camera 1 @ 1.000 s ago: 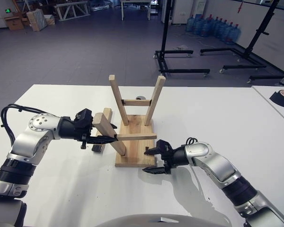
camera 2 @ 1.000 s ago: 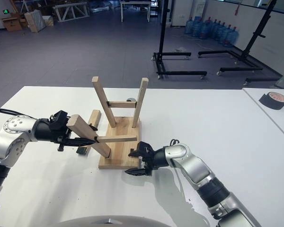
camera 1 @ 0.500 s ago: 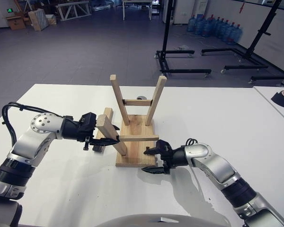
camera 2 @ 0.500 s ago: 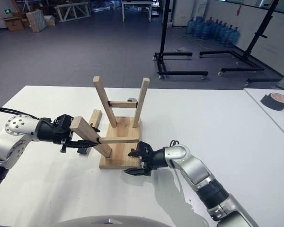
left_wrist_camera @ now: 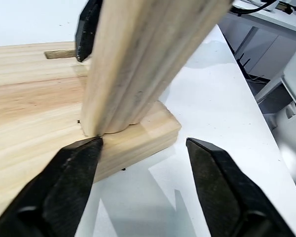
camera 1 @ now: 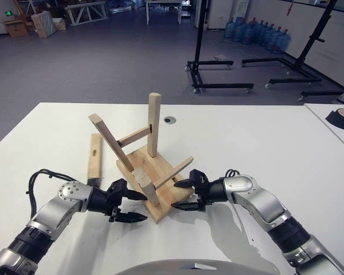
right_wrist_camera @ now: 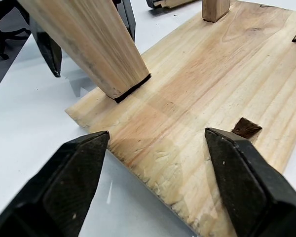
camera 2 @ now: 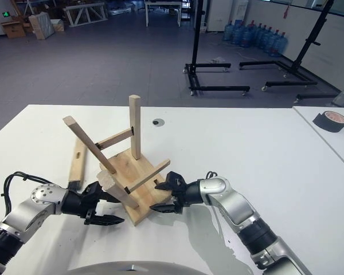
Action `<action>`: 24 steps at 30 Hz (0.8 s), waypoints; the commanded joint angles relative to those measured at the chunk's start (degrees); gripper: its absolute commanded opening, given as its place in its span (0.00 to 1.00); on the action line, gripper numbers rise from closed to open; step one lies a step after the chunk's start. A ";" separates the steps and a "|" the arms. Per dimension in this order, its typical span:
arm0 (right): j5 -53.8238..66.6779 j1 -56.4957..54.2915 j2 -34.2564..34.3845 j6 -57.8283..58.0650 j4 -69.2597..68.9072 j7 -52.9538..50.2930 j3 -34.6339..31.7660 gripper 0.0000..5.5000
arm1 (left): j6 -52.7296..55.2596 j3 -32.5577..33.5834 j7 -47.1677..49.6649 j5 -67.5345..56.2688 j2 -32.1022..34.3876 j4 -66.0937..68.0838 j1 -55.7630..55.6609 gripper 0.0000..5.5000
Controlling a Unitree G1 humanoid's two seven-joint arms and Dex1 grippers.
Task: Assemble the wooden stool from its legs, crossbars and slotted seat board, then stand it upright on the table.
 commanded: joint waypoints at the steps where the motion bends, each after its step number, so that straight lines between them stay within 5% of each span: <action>1: -4.58 5.30 -2.01 5.36 7.00 -2.31 3.33 0.65 | 1.93 0.51 0.43 4.00 1.43 1.40 2.36 0.70; 7: -4.66 6.05 -2.29 5.40 6.19 -2.69 3.41 0.65 | 1.92 5.75 3.84 3.94 1.66 -3.48 4.00 0.74; 14: -3.91 9.99 -2.86 5.35 4.10 -4.76 2.13 0.65 | 13.08 26.32 29.91 -1.84 -5.51 -13.54 8.97 0.74; 19: -2.94 11.42 -3.51 6.87 1.40 -6.12 1.27 0.65 | 27.83 27.72 50.82 2.09 -13.53 -20.29 10.23 0.74; 24: -2.66 11.50 -3.49 6.83 1.34 -6.90 0.99 0.65 | 31.30 28.35 63.72 8.07 -19.89 -22.47 7.99 0.74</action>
